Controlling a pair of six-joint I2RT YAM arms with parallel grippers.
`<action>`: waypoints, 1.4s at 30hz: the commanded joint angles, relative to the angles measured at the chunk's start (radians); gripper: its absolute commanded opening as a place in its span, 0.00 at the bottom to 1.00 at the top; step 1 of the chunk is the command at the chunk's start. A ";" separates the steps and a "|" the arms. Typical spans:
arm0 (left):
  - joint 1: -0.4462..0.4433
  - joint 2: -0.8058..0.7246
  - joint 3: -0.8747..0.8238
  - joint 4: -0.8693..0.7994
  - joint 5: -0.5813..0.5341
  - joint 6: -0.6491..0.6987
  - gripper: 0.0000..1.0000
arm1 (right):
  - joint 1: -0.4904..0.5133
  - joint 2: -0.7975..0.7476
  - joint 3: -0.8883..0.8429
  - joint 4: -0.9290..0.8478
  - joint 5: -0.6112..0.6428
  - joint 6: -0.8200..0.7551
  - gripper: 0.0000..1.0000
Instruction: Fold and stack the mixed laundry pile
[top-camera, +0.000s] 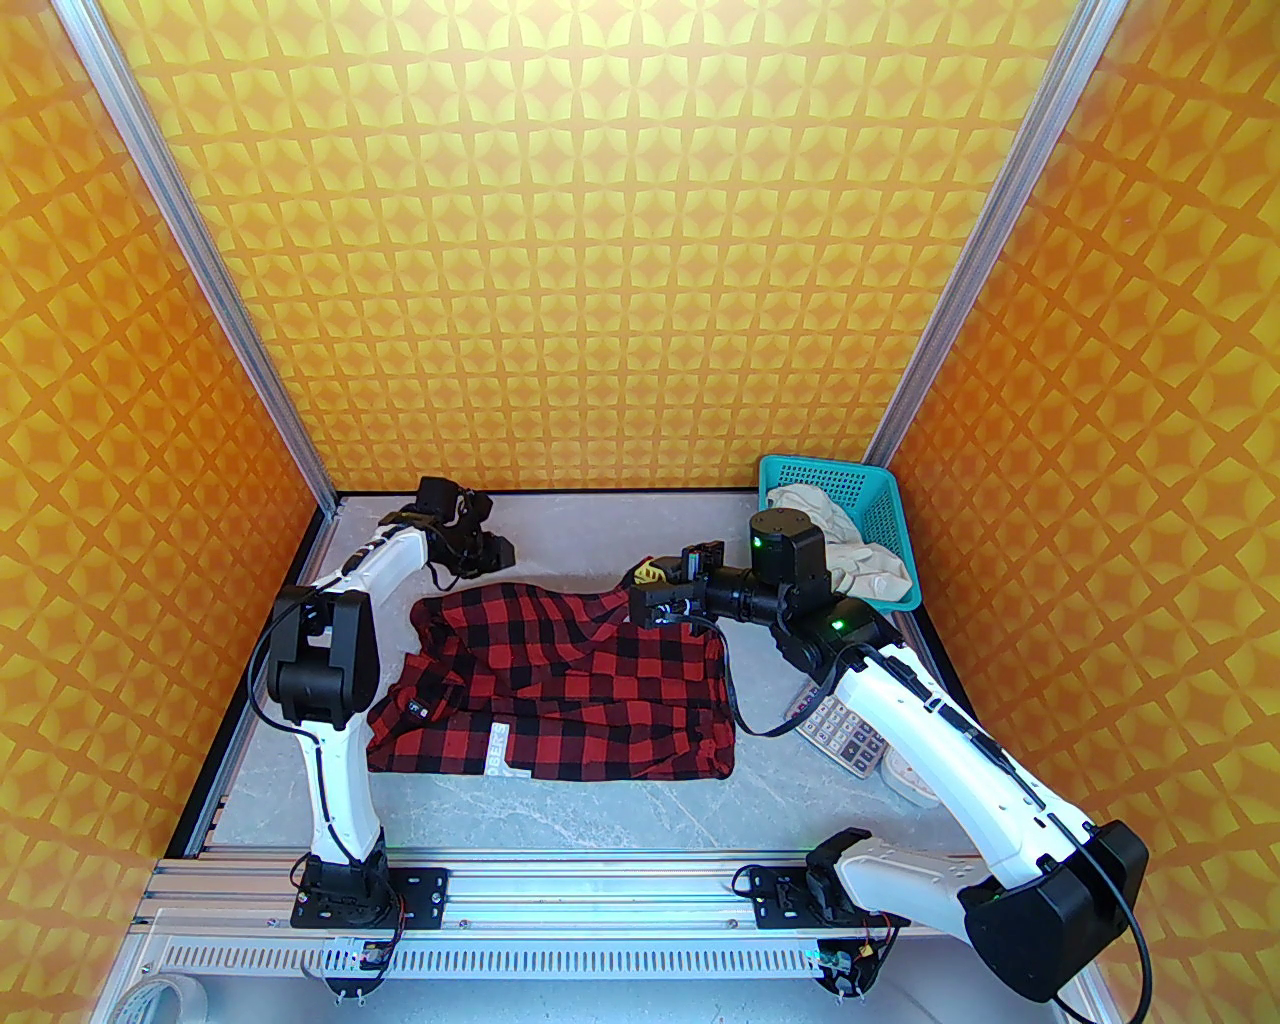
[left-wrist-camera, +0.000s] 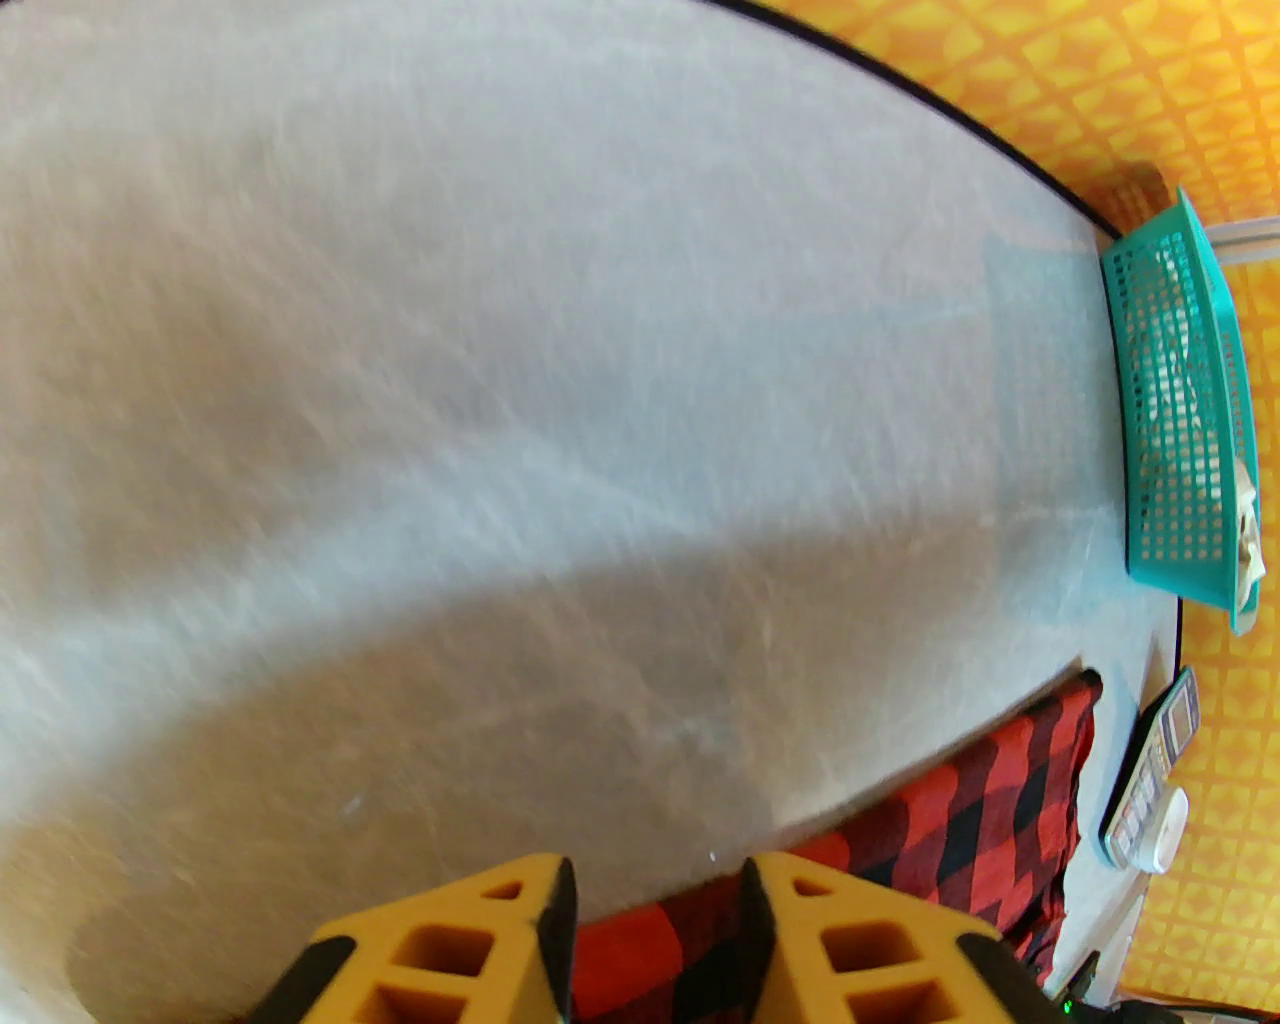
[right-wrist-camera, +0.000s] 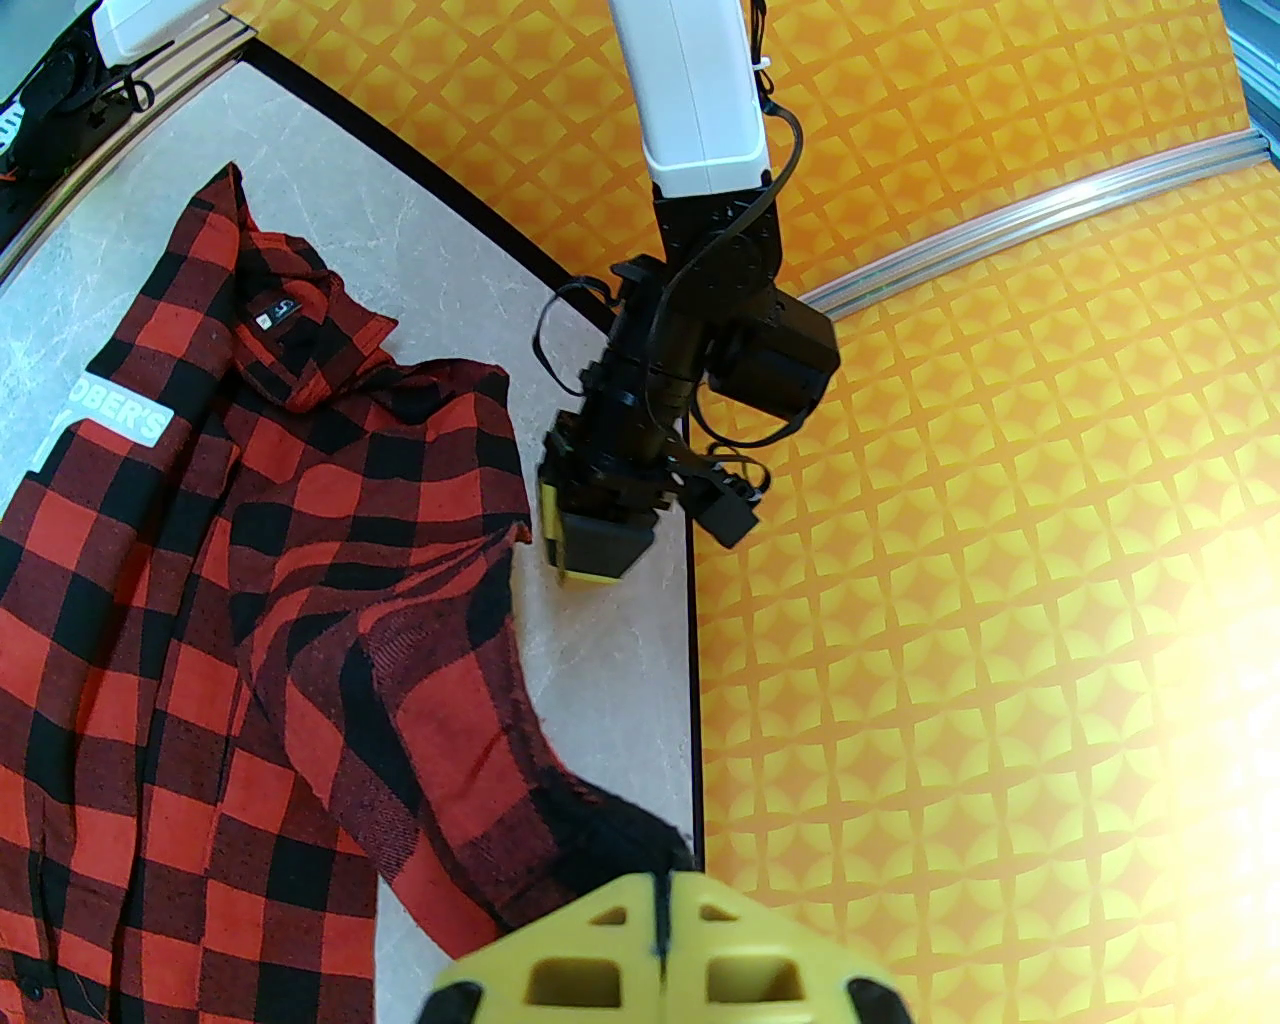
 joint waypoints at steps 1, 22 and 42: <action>0.028 -0.071 -0.082 -0.036 0.023 0.020 0.32 | 0.004 0.008 0.006 0.009 0.026 -0.018 0.00; 0.103 -0.288 -0.403 0.033 0.009 0.016 0.31 | 0.004 0.032 -0.127 -0.048 0.218 0.925 0.00; 0.071 -0.203 -0.178 -0.007 -0.017 0.011 0.42 | -0.059 0.308 0.032 -0.511 0.513 1.477 0.00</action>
